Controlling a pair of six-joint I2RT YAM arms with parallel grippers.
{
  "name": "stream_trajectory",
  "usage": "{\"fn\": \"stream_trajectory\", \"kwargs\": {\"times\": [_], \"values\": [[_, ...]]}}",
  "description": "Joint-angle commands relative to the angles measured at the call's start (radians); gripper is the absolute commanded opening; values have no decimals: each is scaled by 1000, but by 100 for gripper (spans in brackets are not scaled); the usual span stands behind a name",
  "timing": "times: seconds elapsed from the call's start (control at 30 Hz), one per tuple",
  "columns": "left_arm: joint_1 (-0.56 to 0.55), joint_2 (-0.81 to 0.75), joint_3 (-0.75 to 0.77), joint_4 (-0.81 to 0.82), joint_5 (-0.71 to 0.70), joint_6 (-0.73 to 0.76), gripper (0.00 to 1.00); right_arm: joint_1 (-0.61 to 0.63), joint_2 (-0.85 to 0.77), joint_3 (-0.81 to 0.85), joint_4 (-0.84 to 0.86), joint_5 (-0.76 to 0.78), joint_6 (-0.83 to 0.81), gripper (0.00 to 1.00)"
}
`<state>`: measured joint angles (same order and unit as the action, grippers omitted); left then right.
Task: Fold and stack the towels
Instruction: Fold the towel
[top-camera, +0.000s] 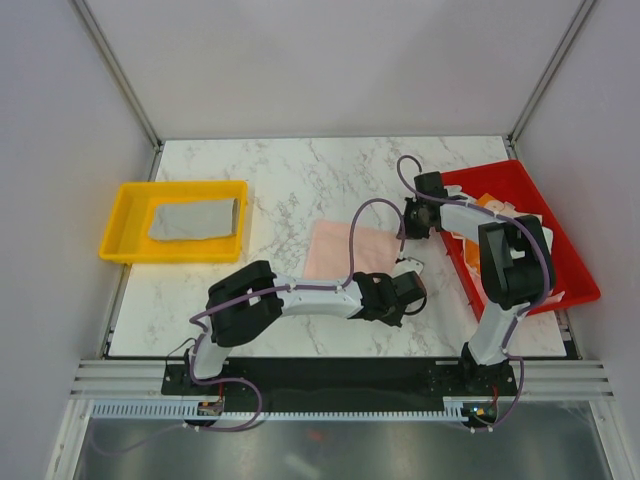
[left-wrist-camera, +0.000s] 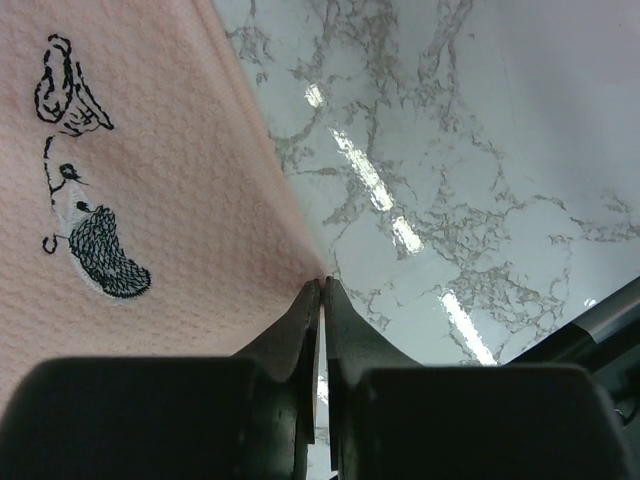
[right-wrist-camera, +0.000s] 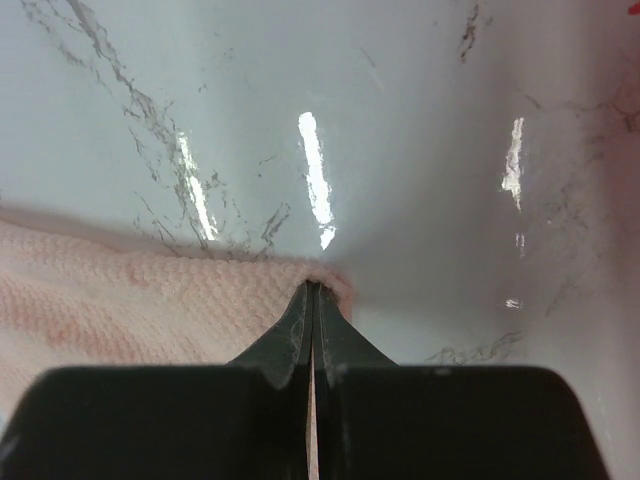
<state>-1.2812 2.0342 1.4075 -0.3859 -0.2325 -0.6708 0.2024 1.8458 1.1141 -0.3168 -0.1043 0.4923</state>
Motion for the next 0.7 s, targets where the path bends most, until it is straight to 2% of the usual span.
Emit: {"fn": "stream_trajectory", "kwargs": {"times": [0.0, 0.13, 0.17, 0.3, 0.4, 0.43, 0.5, 0.53, 0.6, 0.67], "values": [[-3, 9, 13, -8, 41, -55, 10, 22, 35, -13, 64, 46, -50, 0], [11, -38, 62, -36, 74, -38, 39, 31, 40, -20, 78, 11, -84, 0], [28, -60, 67, -41, 84, -33, 43, 32, 35, -22, 79, -10, -99, 0], [120, -175, 119, -68, 211, 45, 51, 32, -16, -2, 76, -64, -136, 4], [238, -248, 163, -102, 332, 143, 53, 32, -37, 52, 33, -99, -178, 13], [271, -264, 160, -103, 349, 175, 54, 29, -43, 76, 21, -110, -187, 20], [376, -298, 145, -113, 351, 264, 54, 25, -60, 104, 2, -164, -222, 28], [414, -298, 142, -113, 378, 304, 54, 14, -62, 115, -4, -196, -234, 37], [509, -270, 151, -135, 377, 412, 54, 5, -51, 145, -37, -228, -271, 45], [584, -243, 159, -137, 342, 497, 54, -9, -30, 170, -76, -233, -297, 48]]}}
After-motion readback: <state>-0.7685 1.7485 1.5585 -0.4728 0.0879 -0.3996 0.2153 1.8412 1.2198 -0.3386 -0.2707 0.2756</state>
